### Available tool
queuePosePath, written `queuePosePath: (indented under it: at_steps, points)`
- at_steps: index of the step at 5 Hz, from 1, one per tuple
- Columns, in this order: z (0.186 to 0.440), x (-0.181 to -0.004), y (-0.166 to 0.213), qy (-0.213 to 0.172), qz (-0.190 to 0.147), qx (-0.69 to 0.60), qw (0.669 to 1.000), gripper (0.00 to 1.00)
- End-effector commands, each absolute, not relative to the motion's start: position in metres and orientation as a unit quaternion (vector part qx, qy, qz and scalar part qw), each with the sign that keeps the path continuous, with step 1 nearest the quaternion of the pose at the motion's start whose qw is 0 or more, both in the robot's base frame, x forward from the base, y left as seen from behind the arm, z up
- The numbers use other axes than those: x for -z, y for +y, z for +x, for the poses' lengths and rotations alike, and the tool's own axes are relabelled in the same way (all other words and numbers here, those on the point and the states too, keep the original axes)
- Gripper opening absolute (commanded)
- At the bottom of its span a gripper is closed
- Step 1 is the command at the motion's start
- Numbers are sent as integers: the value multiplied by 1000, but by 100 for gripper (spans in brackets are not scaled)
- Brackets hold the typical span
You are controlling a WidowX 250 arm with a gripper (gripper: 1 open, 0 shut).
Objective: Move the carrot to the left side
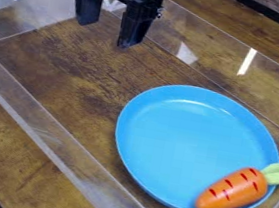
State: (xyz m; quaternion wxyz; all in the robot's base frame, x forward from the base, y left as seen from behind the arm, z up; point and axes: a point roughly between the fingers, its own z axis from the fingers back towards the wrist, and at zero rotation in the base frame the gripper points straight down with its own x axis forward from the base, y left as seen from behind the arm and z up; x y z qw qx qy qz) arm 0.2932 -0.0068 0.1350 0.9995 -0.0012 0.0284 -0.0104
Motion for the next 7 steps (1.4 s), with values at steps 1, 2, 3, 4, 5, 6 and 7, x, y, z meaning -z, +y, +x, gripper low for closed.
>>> queuePosePath:
  at_steps: [1, 2, 3, 4, 5, 6, 7]
  points:
    - [293, -128, -10, 37, -2, 20, 999, 100]
    - [294, -120, -27, 45, -3, 59, 997, 100]
    - [298, -114, -64, 42, -4, 127, 991, 100]
    - [300, -107, -106, 35, -2, 194, 980, 100]
    - [301, -95, -142, 28, -1, 240, 970, 100]
    - [300, -78, -165, 20, 1, 266, 964, 100]
    - [302, -62, -174, 1, 6, 296, 955, 100]
